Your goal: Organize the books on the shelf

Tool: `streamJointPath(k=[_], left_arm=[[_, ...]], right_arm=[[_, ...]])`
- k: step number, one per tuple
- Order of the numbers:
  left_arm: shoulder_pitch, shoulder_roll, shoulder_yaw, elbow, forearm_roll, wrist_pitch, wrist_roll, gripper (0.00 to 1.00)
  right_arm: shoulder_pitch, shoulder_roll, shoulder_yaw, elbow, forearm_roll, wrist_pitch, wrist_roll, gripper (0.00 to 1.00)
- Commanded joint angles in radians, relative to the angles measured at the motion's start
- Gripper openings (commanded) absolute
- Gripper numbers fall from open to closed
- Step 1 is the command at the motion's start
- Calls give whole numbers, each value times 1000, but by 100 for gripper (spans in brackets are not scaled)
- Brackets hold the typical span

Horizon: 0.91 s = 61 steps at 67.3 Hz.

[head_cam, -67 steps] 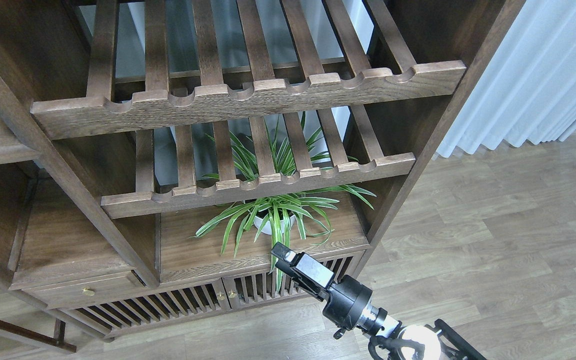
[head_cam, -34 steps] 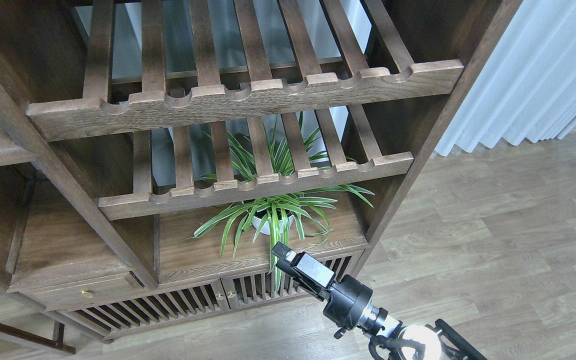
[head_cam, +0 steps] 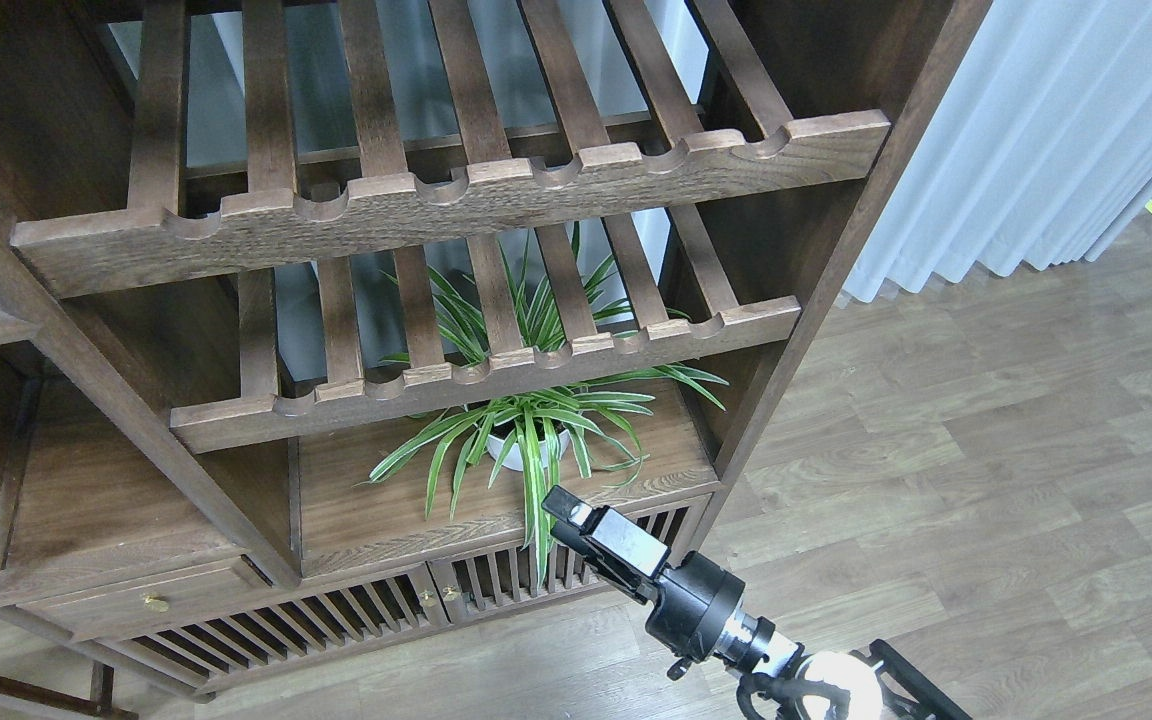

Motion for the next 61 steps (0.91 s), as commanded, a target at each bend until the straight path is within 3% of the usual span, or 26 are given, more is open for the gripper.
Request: streamJointPath(k=[1, 45, 61], left_arm=[[2, 47, 20, -37, -1, 0, 0, 99], [8, 286, 243, -158, -1, 0, 0, 100], [8, 411, 384, -209, -1, 0, 0, 100]], right_arm=[[0, 0, 0, 0, 1, 0, 0, 100], [0, 0, 0, 0, 1, 0, 0, 100], [0, 0, 0, 0, 1, 0, 0, 100]])
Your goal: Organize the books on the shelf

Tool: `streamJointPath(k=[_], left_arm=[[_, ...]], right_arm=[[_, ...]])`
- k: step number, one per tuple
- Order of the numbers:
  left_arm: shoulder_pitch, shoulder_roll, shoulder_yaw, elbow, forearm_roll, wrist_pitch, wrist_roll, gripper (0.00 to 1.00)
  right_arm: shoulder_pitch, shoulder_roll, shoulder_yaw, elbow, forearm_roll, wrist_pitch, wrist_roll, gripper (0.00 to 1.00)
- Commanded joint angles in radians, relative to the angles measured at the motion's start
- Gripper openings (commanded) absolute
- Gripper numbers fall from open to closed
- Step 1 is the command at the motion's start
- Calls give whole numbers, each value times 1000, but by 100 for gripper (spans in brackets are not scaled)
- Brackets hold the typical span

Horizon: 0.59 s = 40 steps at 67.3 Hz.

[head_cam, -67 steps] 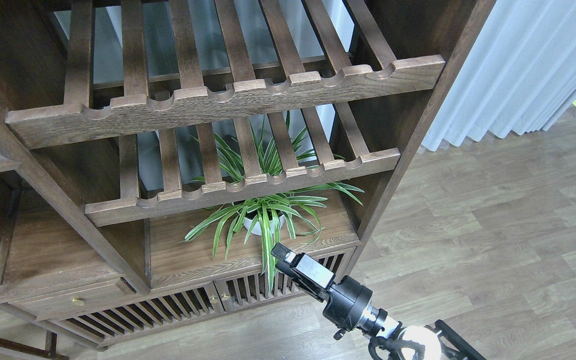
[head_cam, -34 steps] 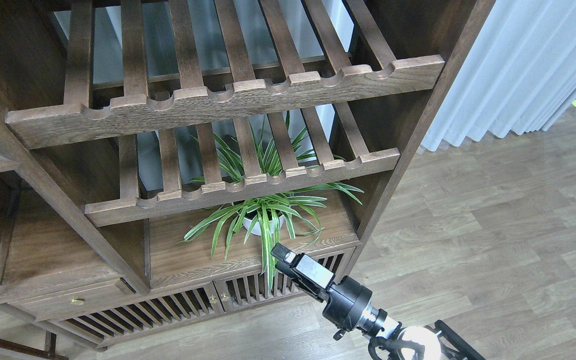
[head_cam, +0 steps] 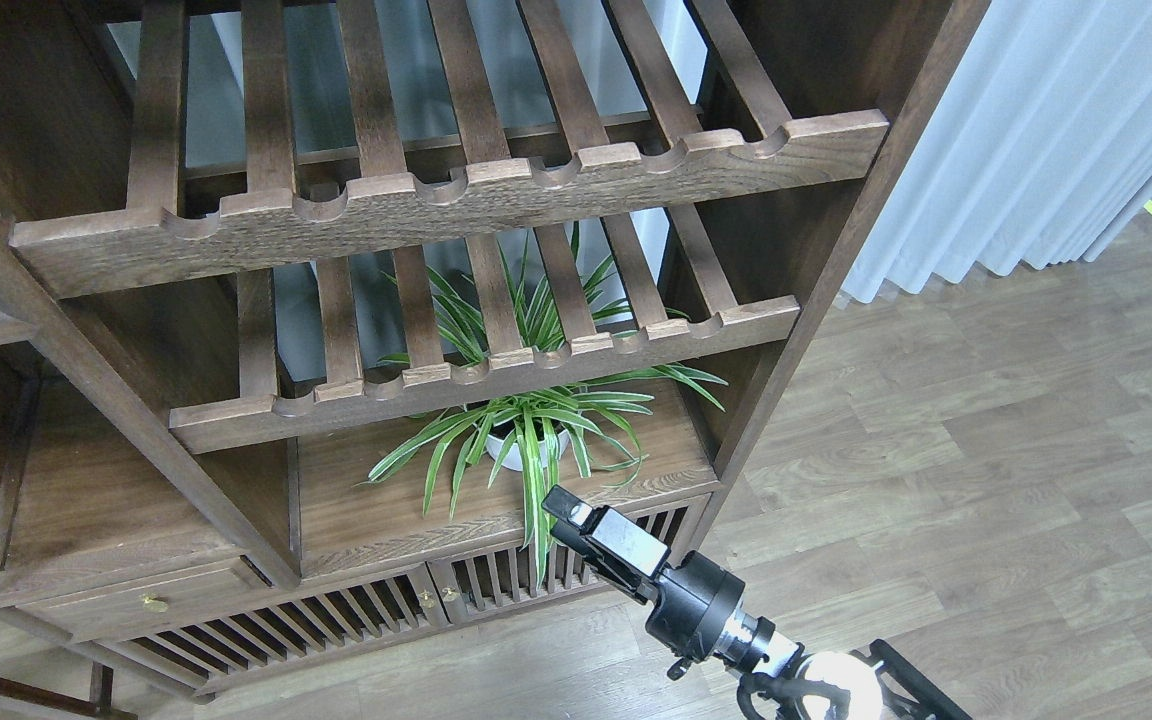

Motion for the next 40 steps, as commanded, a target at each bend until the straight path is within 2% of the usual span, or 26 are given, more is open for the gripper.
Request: streamJointPath(k=[1, 12, 23, 40], left_arm=[[0, 61, 69, -16, 1, 1, 0, 100], [0, 119, 182, -47, 2, 1, 0, 100], [-1, 119, 323, -58, 2, 1, 0, 100], [0, 119, 463, -59, 7, 1, 0, 100]], right_arm=[[1, 0, 0, 0, 0, 0, 0, 100], [-1, 0, 0, 0, 0, 0, -1, 100], [-1, 0, 1, 0, -2, 0, -1, 100], [-1, 0, 0, -3, -3, 0, -3, 100]])
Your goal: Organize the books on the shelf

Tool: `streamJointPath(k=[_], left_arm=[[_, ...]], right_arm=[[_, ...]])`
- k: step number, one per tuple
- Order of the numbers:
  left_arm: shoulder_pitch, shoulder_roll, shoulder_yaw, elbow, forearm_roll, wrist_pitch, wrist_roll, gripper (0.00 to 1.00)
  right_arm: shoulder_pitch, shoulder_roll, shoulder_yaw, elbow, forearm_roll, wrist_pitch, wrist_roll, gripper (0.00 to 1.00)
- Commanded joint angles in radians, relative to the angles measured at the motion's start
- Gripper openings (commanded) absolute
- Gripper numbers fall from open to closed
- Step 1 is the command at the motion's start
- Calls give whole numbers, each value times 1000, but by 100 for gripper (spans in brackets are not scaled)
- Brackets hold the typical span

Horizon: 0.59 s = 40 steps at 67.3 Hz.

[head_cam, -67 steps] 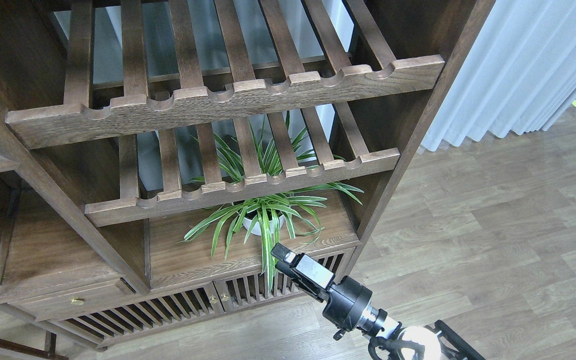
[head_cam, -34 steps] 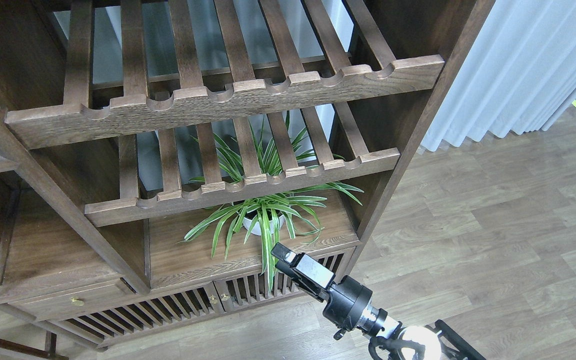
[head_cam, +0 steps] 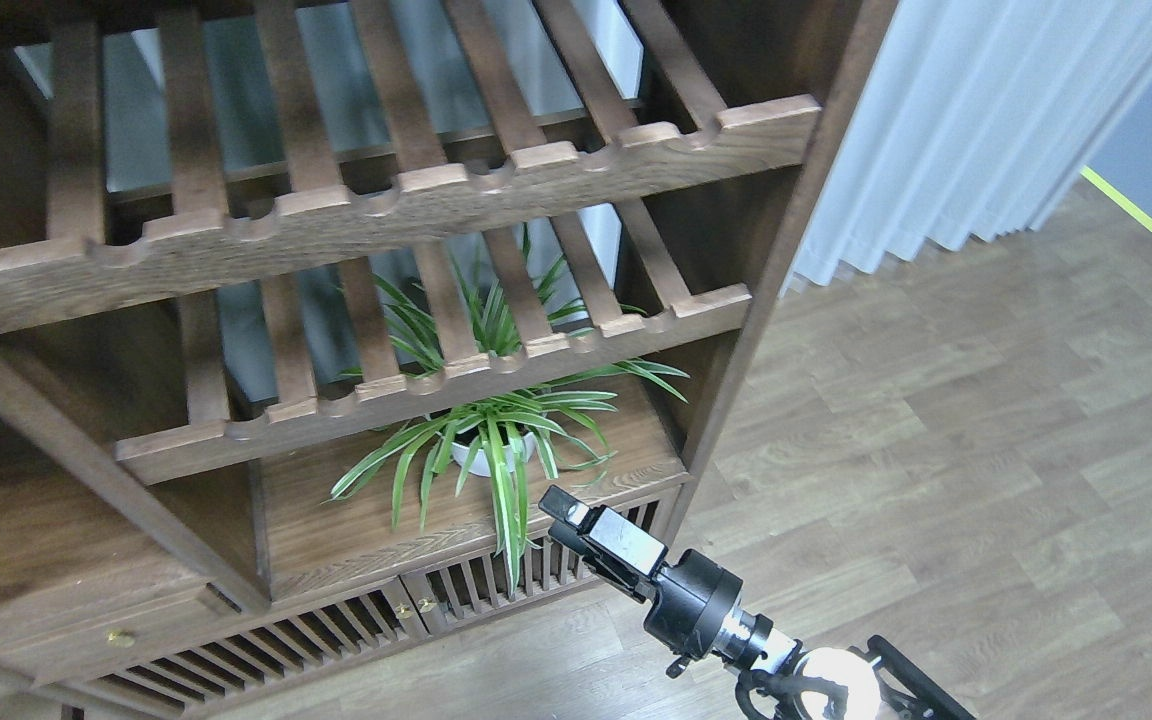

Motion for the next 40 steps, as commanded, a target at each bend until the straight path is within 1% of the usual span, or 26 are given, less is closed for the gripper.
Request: streamJointPath(k=[1, 3, 7, 24, 25, 26, 30, 31, 33, 34, 36, 37, 39, 40], left_arm=[[0, -1, 71, 1, 2, -1, -1, 100], [0, -1, 117, 1, 2, -1, -1, 100], [0, -1, 154, -1, 1, -1, -1, 99], [0, -4, 220, -1, -6, -1, -1, 100], [0, -10, 223, -1, -7, -1, -14, 100], [0, -22, 228, -1, -7, -1, -41, 100], [0, -47, 229, -1, -7, -1, -86, 100], [0, -60, 229, -1, -7, -1, -107, 100], [0, -73, 229, -1, -7, -1, -126, 100], [0, -89, 229, -1, -9, -1, -147, 100], [0, -100, 229, -1, -9, -1, -160, 100], [0, -113, 229, -1, -10, -1, -176, 100], [1, -125, 229, -1, -12, -1, -189, 100], [0, -140, 229, -1, -16, -1, -204, 100]], right_arm=[[0, 0, -2, -1, -1, 0, 0, 100], [0, 0, -2, -1, -1, 0, -2, 100], [0, 0, -2, -1, -1, 0, -2, 100], [-2, 0, -5, 2, -1, 0, -3, 100], [-2, 0, -5, 2, -1, 0, -3, 100], [-2, 0, -8, 4, -1, 0, -3, 100], [-3, 0, -18, 5, 0, 0, -3, 100], [-3, 0, -24, 7, 0, 0, -3, 100], [-3, 0, -29, 7, 0, 0, -3, 100], [-3, 0, -35, 7, -1, 0, -3, 100], [-3, 0, -40, 7, 0, 0, -3, 100], [-3, 0, -44, 7, 0, 0, -3, 100], [-3, 0, -49, 7, -1, 0, -3, 100], [-3, 0, -55, 7, -1, 0, -3, 100]])
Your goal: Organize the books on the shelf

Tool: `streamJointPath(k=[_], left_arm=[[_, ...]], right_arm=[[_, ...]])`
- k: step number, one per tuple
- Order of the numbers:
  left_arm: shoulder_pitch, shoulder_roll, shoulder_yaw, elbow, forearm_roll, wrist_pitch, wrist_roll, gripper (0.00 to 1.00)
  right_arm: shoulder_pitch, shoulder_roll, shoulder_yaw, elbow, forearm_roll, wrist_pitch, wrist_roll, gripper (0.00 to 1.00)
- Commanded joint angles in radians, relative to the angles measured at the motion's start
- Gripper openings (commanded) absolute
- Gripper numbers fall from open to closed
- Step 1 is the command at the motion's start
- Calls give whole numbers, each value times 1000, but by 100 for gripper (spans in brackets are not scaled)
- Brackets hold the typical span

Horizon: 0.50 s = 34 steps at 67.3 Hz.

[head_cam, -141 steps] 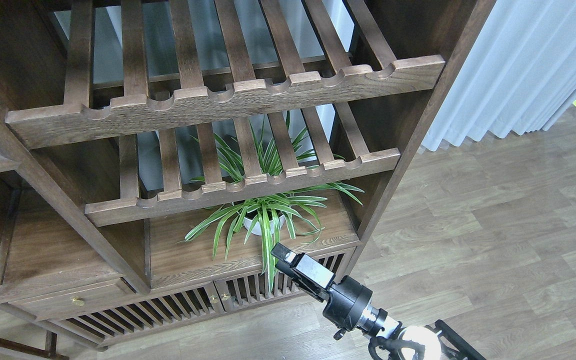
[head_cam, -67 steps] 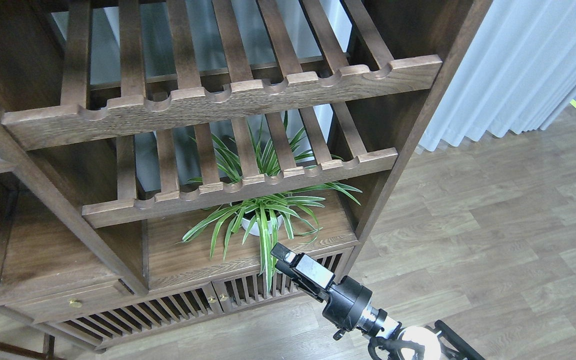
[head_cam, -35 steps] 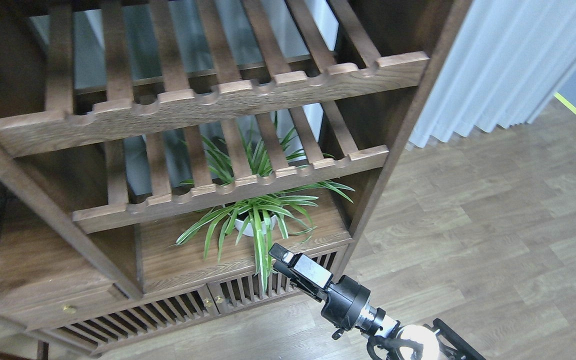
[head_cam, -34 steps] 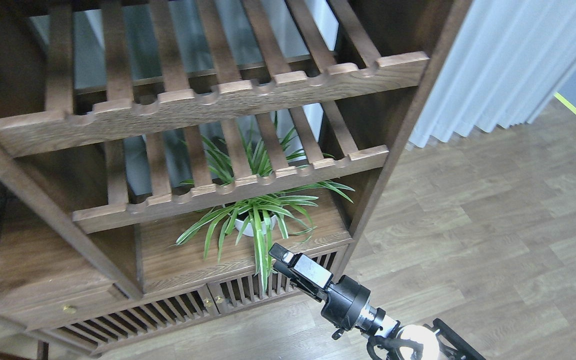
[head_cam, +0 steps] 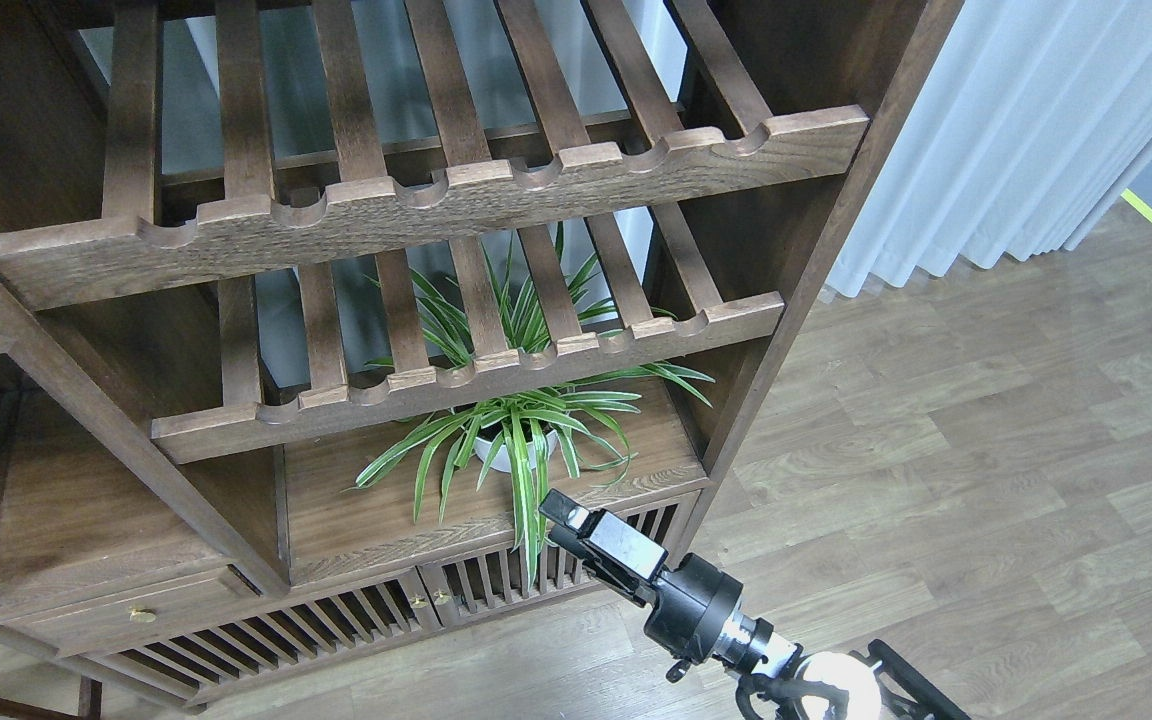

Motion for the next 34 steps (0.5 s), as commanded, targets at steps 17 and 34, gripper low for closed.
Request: streamJointPath(k=[17, 34], left_arm=[[41, -210, 33, 2, -131, 0, -150, 99], [247, -367, 36, 12, -162, 0, -153, 99]], right_arm=[[0, 0, -45, -1, -28, 0, 0, 100], [1, 0, -45, -4, -34, 0, 0, 100]])
